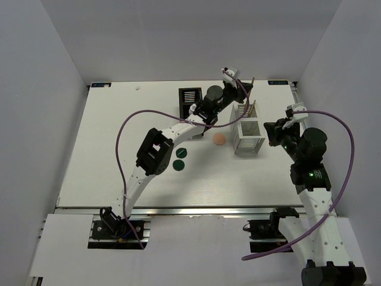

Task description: Organize the makeup

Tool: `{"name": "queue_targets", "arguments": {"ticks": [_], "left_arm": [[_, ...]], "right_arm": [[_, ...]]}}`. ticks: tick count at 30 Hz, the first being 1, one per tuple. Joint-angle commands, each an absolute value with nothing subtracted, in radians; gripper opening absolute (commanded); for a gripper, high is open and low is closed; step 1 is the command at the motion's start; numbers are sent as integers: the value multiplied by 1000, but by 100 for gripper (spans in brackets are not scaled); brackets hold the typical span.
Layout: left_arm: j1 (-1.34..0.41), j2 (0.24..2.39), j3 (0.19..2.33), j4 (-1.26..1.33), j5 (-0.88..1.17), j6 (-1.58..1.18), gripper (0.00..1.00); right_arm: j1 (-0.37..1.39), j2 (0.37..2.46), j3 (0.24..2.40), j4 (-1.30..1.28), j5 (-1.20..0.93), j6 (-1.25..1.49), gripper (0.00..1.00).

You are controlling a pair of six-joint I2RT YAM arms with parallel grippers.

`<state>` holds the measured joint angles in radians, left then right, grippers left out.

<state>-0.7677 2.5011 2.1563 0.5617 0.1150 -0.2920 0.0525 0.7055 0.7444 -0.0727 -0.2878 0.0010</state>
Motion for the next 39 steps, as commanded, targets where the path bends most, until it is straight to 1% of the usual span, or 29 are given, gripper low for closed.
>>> {"name": "queue_targets", "arguments": {"ticks": [1, 2, 6, 7, 9, 10, 12, 14, 17, 19, 20, 21, 22, 23, 24, 26, 27, 28, 29, 30, 31, 32, 33, 34, 35, 36, 37, 38, 39], "left_arm": [[-773, 2505, 2177, 525, 123, -272, 0], [-773, 2502, 2160, 523, 136, -270, 1], [-773, 2474, 2102, 551, 146, -279, 15], [-775, 2471, 2102, 546, 149, -276, 23], [-775, 2467, 2102, 543, 153, -272, 28], [-775, 2467, 2103, 543, 152, -268, 36], [-775, 2461, 2105, 543, 152, -267, 45], [-775, 2457, 2103, 541, 153, -265, 50], [-775, 2433, 2103, 549, 155, -267, 51], [-775, 2415, 2108, 568, 150, -267, 47], [-772, 2399, 2112, 566, 150, -264, 35], [-770, 2357, 2112, 563, 150, -255, 26], [-761, 2329, 2108, 543, 147, -256, 8], [-753, 2298, 2100, 519, 144, -259, 0], [-746, 2219, 2091, 449, 138, -279, 0], [-706, 2117, 2019, 353, 89, -323, 0], [-687, 2003, 1979, 259, 86, -377, 0], [-643, 1940, 1874, 221, 107, -402, 0], [-617, 1875, 1809, 186, 124, -449, 2], [-592, 1741, 1739, 125, 142, -472, 22], [-537, 1674, 1592, 98, 172, -495, 32], [-511, 1605, 1513, 71, 184, -508, 40], [-490, 1535, 1440, 17, 189, -520, 49], [-460, 1396, 1368, -4, 183, -522, 53], [-450, 1326, 1229, -43, 148, -523, 55], [-446, 1259, 1165, -92, 120, -531, 59], [-442, 1191, 1107, -116, 92, -541, 64], [-440, 1069, 1006, -145, 39, -572, 65], [-439, 1013, 962, -203, 17, -590, 66]], "right_arm": [[48, 693, 741, -31, -273, 18, 0], [48, 693, 739, -29, -273, 18, 0], [48, 696, 738, -29, -278, 12, 0], [48, 699, 736, -28, -281, 12, 0], [48, 703, 735, -25, -285, 11, 0], [48, 706, 735, -23, -291, 11, 0], [48, 710, 738, -21, -296, 8, 0], [48, 716, 739, -21, -302, 6, 0], [48, 721, 738, -18, -317, 6, 0], [49, 727, 741, -20, -383, -44, 0], [48, 730, 745, -38, -440, -76, 1], [48, 744, 750, -52, -598, -157, 15], [48, 756, 761, -92, -679, -196, 23], [48, 770, 768, -115, -760, -233, 30], [48, 814, 775, -130, -910, -264, 40], [72, 877, 811, -182, -966, -322, 44], [92, 949, 828, -231, -941, -334, 44], [112, 983, 862, -250, -919, -374, 45], [168, 1036, 874, -264, -884, -394, 45], [207, 1057, 885, -278, -791, -414, 45], [248, 1075, 896, -273, -729, -443, 45], [340, 1091, 896, -259, -657, -449, 46], [383, 1126, 896, -243, -521, -452, 47], [417, 1147, 894, -197, -452, -428, 49], [464, 1199, 897, -167, -371, -396, 54], [477, 1230, 910, -149, -242, -365, 54], [485, 1267, 926, -146, -186, -336, 56], [492, 1343, 974, -155, -126, -281, 58], [491, 1380, 1001, -169, -41, -258, 59]]}}
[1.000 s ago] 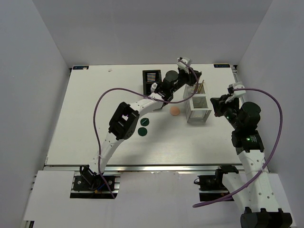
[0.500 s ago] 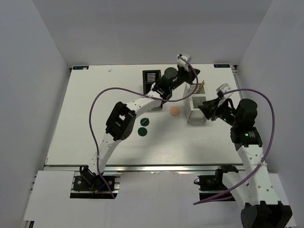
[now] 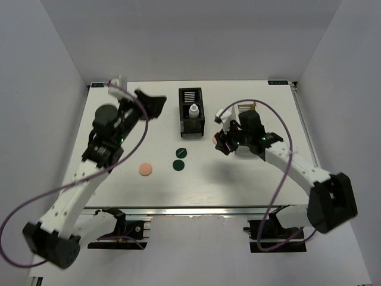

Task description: Organize the makeup

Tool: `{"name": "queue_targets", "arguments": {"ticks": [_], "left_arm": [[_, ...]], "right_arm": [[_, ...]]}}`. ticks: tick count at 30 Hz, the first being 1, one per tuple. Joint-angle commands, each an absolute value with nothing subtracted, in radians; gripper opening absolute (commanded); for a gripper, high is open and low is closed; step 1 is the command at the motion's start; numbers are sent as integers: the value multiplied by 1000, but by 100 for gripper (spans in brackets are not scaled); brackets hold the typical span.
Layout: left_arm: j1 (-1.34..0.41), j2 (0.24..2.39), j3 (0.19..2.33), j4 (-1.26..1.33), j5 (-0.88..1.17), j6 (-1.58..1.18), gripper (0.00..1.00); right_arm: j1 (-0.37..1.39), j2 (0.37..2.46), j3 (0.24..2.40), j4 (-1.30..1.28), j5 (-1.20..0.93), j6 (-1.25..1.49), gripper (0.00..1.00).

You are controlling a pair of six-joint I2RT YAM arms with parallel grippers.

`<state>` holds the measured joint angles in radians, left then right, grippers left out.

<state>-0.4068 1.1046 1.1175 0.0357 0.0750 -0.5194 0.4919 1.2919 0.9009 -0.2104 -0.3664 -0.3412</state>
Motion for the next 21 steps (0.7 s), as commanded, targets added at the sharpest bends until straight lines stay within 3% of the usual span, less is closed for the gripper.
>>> {"name": "queue_targets", "arguments": {"ticks": [1, 8, 21], "left_arm": [[-439, 961, 925, -233, -10, -612, 66], [-437, 588, 694, -428, -164, -816, 67], [-437, 549, 638, -535, -198, -884, 68]], "right_arm": [[491, 1416, 1026, -210, -20, -244, 59], [494, 1615, 1118, -238, 11, -163, 61], [522, 1827, 1204, -190, -5, -126, 60]]}}
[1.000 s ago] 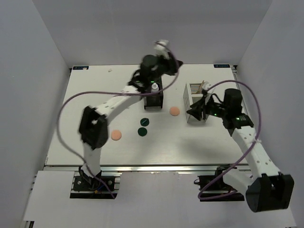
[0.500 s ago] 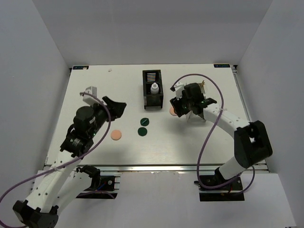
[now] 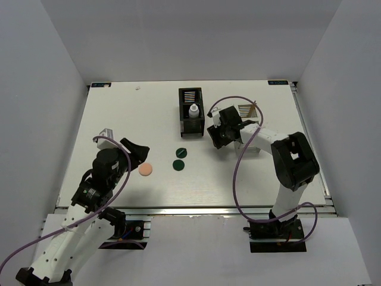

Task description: Organize the makeup

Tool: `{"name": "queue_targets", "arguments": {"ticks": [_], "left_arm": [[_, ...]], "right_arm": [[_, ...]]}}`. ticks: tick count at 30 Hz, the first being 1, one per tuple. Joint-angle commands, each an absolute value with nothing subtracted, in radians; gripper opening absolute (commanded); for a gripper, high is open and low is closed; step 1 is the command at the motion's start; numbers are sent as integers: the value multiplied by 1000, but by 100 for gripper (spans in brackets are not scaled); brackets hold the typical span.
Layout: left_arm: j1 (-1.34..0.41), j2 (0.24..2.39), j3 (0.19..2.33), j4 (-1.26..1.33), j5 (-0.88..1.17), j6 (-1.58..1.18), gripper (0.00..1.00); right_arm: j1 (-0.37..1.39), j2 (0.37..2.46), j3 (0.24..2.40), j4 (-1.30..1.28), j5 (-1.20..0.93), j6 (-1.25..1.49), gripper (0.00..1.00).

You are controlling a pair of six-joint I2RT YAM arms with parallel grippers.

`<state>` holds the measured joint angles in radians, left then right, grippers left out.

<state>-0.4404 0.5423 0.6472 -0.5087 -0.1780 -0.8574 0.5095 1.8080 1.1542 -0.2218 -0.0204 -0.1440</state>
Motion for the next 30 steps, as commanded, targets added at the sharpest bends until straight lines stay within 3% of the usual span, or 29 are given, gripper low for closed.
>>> {"name": "queue_targets", "arguments": {"ticks": [1, 7, 10, 13, 16, 21, 30], "left_arm": [[-437, 552, 637, -535, -199, -885, 68], [-437, 557, 629, -555, -204, -887, 68], [-437, 555, 620, -572, -221, -900, 68], [-439, 558, 611, -589, -241, -933, 69], [-437, 563, 600, -598, -258, -943, 69], [-437, 575, 583, -594, -270, -960, 69], [-437, 612, 558, -659, -370, -1068, 73]], "right_arm": [[526, 1838, 1207, -181, -5, -126, 60], [534, 1896, 1226, -163, 28, -117, 53], [534, 1898, 1209, -150, 28, -121, 38], [534, 1881, 1181, -138, 28, -123, 15], [534, 1847, 1144, -126, 26, -124, 0], [534, 1752, 1080, -112, 6, -146, 0], [534, 1378, 957, -72, -350, -210, 0]]}}
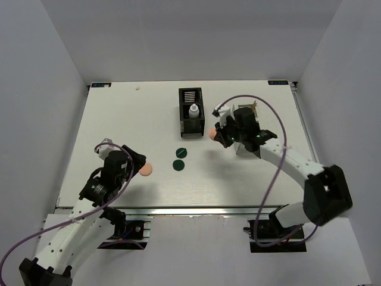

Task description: Organize the makeup

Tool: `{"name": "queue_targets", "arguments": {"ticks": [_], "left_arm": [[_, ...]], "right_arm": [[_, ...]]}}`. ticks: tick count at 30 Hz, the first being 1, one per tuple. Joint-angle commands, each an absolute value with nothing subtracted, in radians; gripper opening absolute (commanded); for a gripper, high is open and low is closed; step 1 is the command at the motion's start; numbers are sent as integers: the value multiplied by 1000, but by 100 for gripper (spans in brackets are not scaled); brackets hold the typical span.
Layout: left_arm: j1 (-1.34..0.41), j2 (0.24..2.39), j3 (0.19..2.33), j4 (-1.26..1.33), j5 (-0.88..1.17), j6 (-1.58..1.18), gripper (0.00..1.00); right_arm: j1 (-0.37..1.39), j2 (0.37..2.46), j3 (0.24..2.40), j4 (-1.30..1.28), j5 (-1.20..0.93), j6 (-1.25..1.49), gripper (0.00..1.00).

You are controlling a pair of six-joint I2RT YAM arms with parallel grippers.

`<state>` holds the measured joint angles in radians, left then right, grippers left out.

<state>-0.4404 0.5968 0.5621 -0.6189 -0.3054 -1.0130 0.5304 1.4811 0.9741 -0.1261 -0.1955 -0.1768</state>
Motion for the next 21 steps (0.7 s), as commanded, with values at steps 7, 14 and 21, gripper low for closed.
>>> {"name": "queue_targets", "arguments": {"ticks": [7, 14, 21], "left_arm": [[-437, 695, 568, -675, -383, -1088, 75], [-437, 693, 540, -666, -383, -1107, 75], [-439, 699, 540, -664, -387, -1117, 75]], "right_arm": [[436, 1197, 956, -95, -207, -129, 0], [267, 1175, 954, -163, -184, -161, 0], [233, 1230, 914, -155, -121, -192, 0]]}}
